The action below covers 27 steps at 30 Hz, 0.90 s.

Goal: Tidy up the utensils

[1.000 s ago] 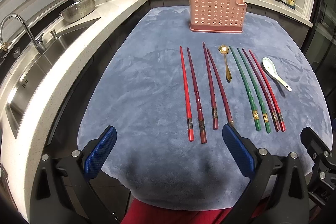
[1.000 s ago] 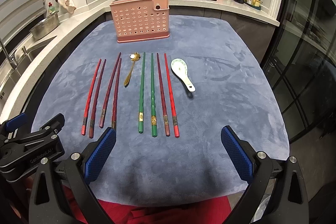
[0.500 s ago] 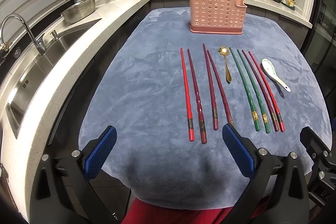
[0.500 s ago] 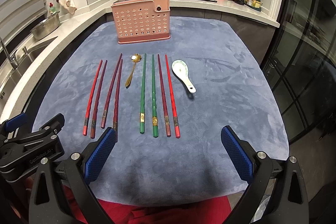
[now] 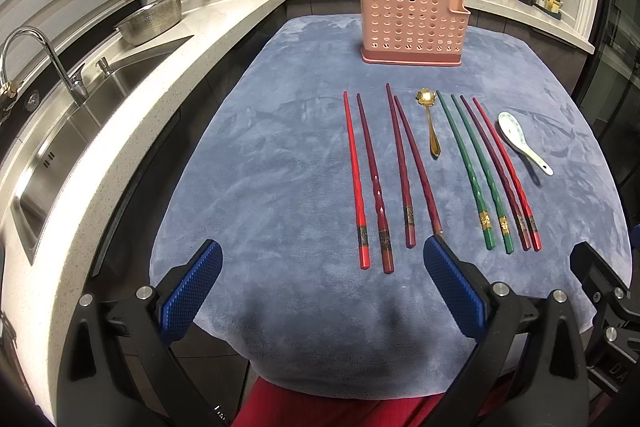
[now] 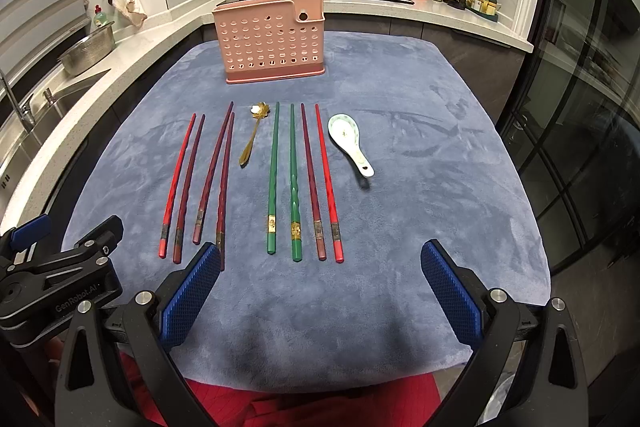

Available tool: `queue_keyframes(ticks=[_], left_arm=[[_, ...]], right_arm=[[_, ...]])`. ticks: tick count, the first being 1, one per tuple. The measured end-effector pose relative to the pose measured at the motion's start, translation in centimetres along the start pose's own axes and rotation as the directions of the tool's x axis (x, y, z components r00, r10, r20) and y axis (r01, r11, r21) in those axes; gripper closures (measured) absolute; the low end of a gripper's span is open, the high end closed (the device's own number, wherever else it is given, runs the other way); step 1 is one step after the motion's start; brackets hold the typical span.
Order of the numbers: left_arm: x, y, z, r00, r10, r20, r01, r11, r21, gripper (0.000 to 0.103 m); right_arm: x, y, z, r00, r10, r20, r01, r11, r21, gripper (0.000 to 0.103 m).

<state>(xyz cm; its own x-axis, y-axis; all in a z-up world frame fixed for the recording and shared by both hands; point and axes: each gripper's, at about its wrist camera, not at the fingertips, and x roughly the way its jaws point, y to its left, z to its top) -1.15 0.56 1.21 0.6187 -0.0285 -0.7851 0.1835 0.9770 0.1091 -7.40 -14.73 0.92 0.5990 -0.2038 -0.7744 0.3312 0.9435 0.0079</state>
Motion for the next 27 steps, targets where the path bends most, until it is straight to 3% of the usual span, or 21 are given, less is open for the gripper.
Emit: queue_keyframes(ticks=[27], left_arm=[[0.46,0.36,-0.13,1.0,0.005,-0.01,-0.005,1.0,-0.006,0.007]], right_arm=[[0.52,-0.21,-0.03,1.0,0.007,-0.013,-0.007,1.0,0.015,0.007]])
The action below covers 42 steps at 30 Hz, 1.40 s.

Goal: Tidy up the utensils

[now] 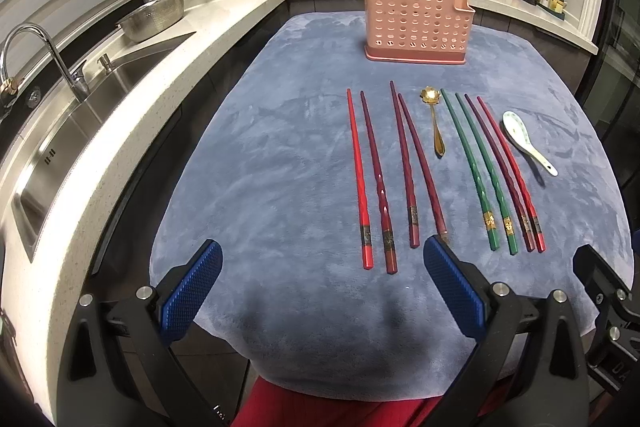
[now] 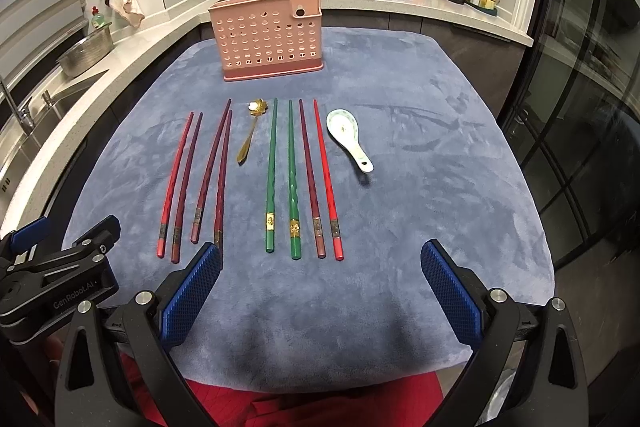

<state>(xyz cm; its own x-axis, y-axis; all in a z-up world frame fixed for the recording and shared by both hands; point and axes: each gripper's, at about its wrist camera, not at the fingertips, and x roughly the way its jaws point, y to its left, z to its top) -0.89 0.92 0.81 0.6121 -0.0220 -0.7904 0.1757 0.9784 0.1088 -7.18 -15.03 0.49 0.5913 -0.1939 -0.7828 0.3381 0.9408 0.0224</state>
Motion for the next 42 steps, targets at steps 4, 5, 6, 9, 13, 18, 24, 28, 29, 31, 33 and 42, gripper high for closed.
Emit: queue_keyframes(ticks=[4,5,6,9,13,18,24,28,29,31,33,42], left_arm=[[0.6,-0.2,0.1,1.0,0.011,-0.01,-0.011,1.0,0.001,0.007],[0.8,-0.1,0.1,1.0,0.015,-0.014,-0.015,1.0,-0.001,0.007],[1.0,-0.1,0.1,1.0,0.015,-0.018,-0.015,1.0,-0.003,0.007],[1.7,-0.2,0.2,0.999,0.009,-0.033,-0.01,1.0,-0.007,0.007],[2.9,-0.2,0.2,0.998,-0.007,-0.058,0.007,1.0,-0.009,0.007],[4.8,0.3,0.3,0.996,-0.008,-0.084,0.006,1.0,-0.029,0.007],[7.8,1.1,0.1,0.993,-0.015,-0.121,0.009,0.999,-0.052,0.011],[9.2,0.9,-0.3,0.988,-0.044,-0.151,0.037,0.998,-0.05,0.019],[9.4,0.8,-0.3,0.987,-0.047,-0.154,0.041,0.998,-0.048,0.02],[9.7,0.5,-0.4,0.985,-0.056,-0.161,0.05,0.998,-0.04,0.026],[10.0,0.3,-0.5,0.984,-0.07,-0.166,0.064,0.997,-0.038,0.031],[10.4,-0.2,-0.7,0.978,-0.125,-0.167,0.121,0.992,-0.031,0.061]], right_arm=[[0.5,-0.2,0.0,1.0,0.001,-0.01,-0.001,1.0,0.006,0.007],[0.6,-0.3,-0.1,1.0,0.001,-0.012,-0.001,1.0,0.007,0.007],[0.7,-0.4,-0.1,1.0,0.001,-0.014,-0.001,1.0,0.009,0.007],[1.2,-0.5,-0.1,1.0,0.003,-0.023,-0.002,1.0,0.013,0.007],[2.2,-0.9,0.0,0.999,0.004,-0.04,-0.003,1.0,0.018,0.007],[3.5,-1.4,0.1,0.998,0.001,-0.059,0.001,0.999,0.033,0.007],[5.0,-2.0,0.4,0.996,-0.005,-0.085,0.009,0.999,0.046,0.007],[5.8,-2.2,0.8,0.996,-0.009,-0.09,0.013,0.999,0.051,0.007],[6.0,-2.2,0.9,0.996,-0.01,-0.091,0.015,0.999,0.051,0.007],[6.4,-2.3,1.2,0.996,-0.011,-0.091,0.016,0.998,0.053,0.007],[6.7,-2.4,1.5,0.996,-0.013,-0.089,0.018,0.998,0.055,0.007],[8.3,-3.0,3.1,0.997,-0.009,-0.079,0.013,0.998,0.058,0.018]])
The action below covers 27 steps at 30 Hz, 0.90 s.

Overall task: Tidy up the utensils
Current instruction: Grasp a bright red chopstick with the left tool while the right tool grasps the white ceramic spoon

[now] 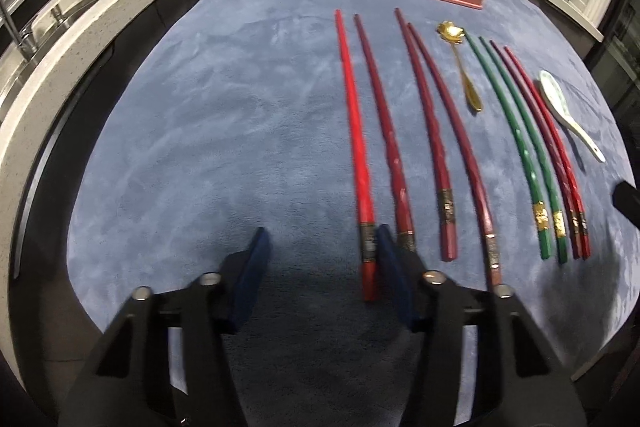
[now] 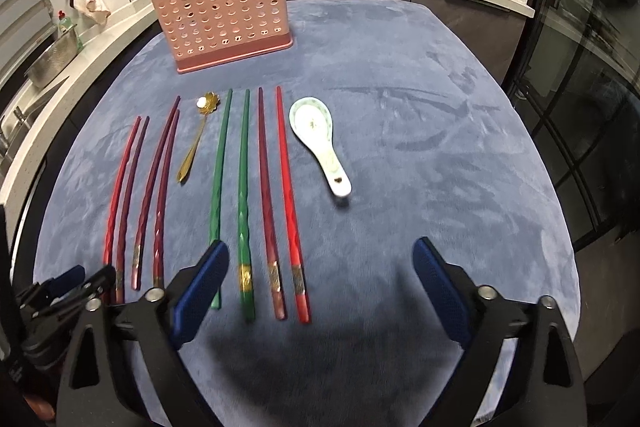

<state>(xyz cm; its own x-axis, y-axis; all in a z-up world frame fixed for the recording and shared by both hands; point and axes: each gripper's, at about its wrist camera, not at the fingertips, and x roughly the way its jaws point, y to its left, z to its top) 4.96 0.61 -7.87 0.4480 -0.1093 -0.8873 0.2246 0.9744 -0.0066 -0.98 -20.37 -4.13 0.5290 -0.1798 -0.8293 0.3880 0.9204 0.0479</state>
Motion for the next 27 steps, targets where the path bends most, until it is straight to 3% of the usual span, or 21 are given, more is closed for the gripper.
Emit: queue_keyframes(ticks=[4,6,13,16,20,27], left_arm=[[-0.2,-0.1,0.2,1.0,-0.023,0.001,0.023,1.0,0.009,0.083],[-0.1,0.1,0.3,1.0,-0.028,-0.001,0.028,1.0,0.004,0.088],[0.3,0.2,0.8,1.0,-0.026,-0.009,0.026,1.0,-0.003,0.09],[0.4,0.2,1.0,1.0,-0.022,-0.01,0.022,1.0,-0.005,0.09],[0.5,0.0,1.1,1.0,-0.014,-0.011,0.014,1.0,-0.002,0.09],[0.5,-0.1,0.9,1.0,-0.005,-0.003,0.005,1.0,0.004,0.09]], right_arm=[[1.1,-0.6,1.3,1.0,0.02,-0.003,-0.02,1.0,0.013,0.031],[1.7,-1.2,2.3,0.999,0.048,0.004,-0.048,0.998,0.031,0.038],[4.0,-2.5,5.0,0.996,0.092,0.003,-0.092,0.994,0.051,0.077],[5.3,-2.8,5.5,0.993,0.118,-0.02,-0.117,0.991,0.064,0.088],[6.6,-3.1,5.4,0.988,0.147,-0.054,-0.142,0.987,0.077,0.094],[7.8,-2.9,4.6,0.983,0.171,-0.073,-0.166,0.983,0.081,0.094]])
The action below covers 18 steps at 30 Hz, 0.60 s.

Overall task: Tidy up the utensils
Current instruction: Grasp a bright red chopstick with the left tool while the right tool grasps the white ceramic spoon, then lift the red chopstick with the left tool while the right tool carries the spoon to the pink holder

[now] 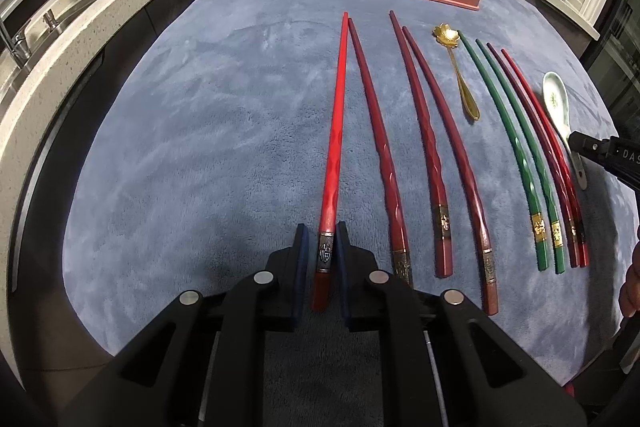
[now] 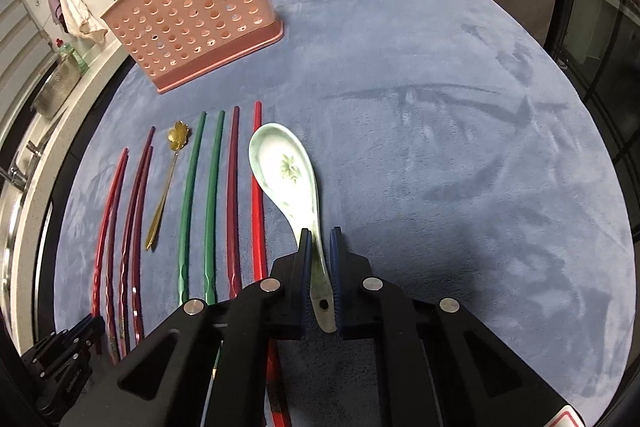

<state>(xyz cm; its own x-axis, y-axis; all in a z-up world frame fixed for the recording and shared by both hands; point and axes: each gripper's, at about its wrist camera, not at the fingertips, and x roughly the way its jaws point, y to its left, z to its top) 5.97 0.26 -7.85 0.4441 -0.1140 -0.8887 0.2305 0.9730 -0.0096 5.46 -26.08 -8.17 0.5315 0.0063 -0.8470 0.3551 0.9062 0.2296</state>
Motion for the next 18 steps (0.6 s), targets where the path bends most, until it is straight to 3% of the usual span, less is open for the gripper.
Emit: queue_keyframes(ticks=[12,18], left_arm=[[-0.2,0.0,-0.3,1.0,-0.003,0.018,0.003,1.0,0.002,0.09],[-0.8,0.6,-0.3,0.999,-0.039,0.021,0.039,0.999,-0.007,0.094]], right_arm=[[0.0,0.1,-1.2,1.0,0.025,-0.002,-0.025,1.0,0.01,0.093],[-2.3,0.4,-1.2,0.999,0.003,0.034,-0.003,1.0,0.0,0.094]])
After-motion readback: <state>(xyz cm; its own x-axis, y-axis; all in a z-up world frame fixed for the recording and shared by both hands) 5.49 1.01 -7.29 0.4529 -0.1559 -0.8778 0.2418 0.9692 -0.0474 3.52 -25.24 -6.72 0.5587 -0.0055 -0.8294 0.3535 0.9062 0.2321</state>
